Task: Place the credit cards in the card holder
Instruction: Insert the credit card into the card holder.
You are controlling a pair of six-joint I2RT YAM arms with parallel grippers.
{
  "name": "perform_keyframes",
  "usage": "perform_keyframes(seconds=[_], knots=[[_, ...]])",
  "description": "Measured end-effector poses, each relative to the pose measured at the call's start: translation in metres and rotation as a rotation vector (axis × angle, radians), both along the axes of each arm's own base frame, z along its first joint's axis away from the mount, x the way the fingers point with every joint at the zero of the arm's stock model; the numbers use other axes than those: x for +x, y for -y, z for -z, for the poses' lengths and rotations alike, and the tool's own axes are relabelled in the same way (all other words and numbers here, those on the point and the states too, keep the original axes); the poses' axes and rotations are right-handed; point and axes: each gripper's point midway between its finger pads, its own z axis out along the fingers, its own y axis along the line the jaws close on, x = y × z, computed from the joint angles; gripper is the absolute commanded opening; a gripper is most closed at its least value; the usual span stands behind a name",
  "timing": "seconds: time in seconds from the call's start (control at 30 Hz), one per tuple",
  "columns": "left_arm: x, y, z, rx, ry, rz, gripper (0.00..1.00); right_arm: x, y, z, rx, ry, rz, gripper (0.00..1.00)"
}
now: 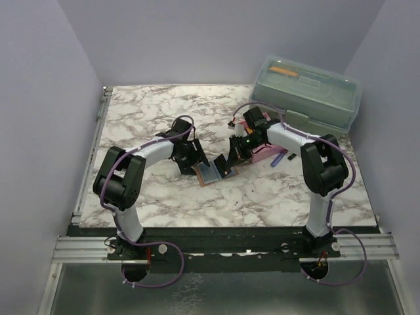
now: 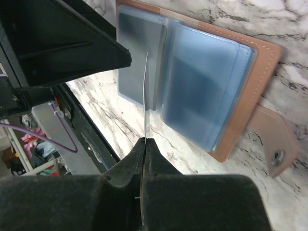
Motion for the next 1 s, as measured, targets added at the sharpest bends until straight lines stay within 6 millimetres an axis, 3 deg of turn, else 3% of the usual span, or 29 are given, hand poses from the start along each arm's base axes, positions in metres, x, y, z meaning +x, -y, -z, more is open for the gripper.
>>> perform_keyframes(seconds=[0.33, 1.0], knots=[[-0.002, -0.004, 0.009, 0.082, -0.033, -0.024, 0.51, -0.005, -0.001, 0.014, 0.006, -0.05, -0.02, 0.0], [-0.004, -0.006, 0.011, 0.097, -0.037, -0.023, 0.48, -0.008, 0.0, 0.029, -0.003, -0.108, -0.027, 0.0]])
